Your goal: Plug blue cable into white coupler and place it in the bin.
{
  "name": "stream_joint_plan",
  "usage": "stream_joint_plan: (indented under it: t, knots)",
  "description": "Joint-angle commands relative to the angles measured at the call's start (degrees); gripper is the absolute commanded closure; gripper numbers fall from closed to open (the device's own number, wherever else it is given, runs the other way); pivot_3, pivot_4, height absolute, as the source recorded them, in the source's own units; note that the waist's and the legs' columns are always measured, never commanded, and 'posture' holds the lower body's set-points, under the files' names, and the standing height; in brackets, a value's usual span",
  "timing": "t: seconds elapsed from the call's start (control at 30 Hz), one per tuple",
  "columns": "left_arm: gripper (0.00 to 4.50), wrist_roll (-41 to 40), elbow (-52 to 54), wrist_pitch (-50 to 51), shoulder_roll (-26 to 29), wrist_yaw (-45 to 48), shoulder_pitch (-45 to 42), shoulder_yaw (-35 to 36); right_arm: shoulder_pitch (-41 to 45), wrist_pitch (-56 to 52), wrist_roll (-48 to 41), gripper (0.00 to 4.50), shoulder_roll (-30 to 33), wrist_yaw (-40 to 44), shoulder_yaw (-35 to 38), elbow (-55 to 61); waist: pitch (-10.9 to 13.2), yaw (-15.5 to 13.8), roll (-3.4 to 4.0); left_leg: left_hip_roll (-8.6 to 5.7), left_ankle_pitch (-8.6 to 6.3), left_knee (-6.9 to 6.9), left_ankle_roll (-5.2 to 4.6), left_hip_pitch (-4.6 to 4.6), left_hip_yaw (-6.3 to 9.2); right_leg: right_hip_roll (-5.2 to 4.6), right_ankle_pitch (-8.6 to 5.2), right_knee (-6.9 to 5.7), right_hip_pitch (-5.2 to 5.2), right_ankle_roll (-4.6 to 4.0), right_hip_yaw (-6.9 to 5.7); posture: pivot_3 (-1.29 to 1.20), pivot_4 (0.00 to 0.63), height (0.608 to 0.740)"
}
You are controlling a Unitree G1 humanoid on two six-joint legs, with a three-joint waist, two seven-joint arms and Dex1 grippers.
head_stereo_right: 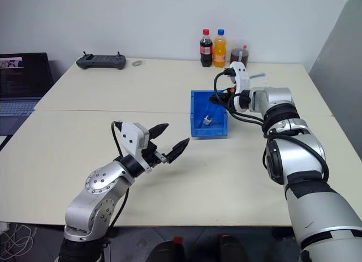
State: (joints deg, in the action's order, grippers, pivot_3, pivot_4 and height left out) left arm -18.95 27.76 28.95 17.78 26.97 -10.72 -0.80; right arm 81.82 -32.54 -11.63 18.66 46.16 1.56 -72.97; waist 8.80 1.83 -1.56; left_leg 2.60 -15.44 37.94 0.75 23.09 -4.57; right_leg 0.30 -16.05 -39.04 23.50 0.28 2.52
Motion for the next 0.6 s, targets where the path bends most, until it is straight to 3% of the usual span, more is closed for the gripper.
stream_joint_plan:
  t: [0.03,0.17,0.37,0.5,0.6]
  knots:
    - [0.00,-1.27,1.97,-0.06,0.37,0.16,-1.20,0.28,2.12,2.07,0.94,1.65,0.79,-1.64,2.09,0.05,0.00,0.00,0.00,0.00,0.00,0.00,0.00,0.00,0.00,0.00,0.00,0.00,0.00,0.00,0.00,0.00,0.150,0.740]
    - [0.00,-1.32,0.82,0.69,0.00,-0.43,-2.74,0.06,2.09,2.01,1.98,0.80,2.73,-3.17,2.99,0.57,0.01,-0.01,0.01,0.00,0.00,0.00,0.00,0.01,-0.01,0.00,0.00,0.01,0.00,0.00,0.00,0.00,0.150,0.740]
    - [0.00,-2.68,0.80,3.85,0.02,-1.44,-2.29,0.87,-4.18,-1.01,3.32,0.80,8.83,-1.72,1.53,10.32,0.02,-0.26,0.02,-0.01,0.00,0.00,0.01,0.02,-0.03,-0.01,0.00,0.04,0.00,0.00,0.01,0.00,0.150,0.740]
    - [0.00,-2.01,1.06,6.71,0.16,-3.90,-1.99,1.55,-21.75,-17.50,-2.24,0.80,11.22,-2.91,4.62,39.73,-0.04,-0.32,-0.07,-0.01,0.00,-0.06,0.01,0.01,-0.01,-0.01,-0.01,0.08,-0.03,0.02,0.02,0.00,0.150,0.740]
    - [0.00,-1.98,1.98,7.59,0.50,-4.72,-1.21,2.17,-36.91,-24.17,-5.06,0.80,11.56,-6.23,6.34,63.66,-0.03,-0.37,-0.05,0.03,-0.01,-0.04,0.04,0.04,0.12,-0.01,-0.03,0.05,-0.06,0.03,-0.09,0.00,0.150,0.740]
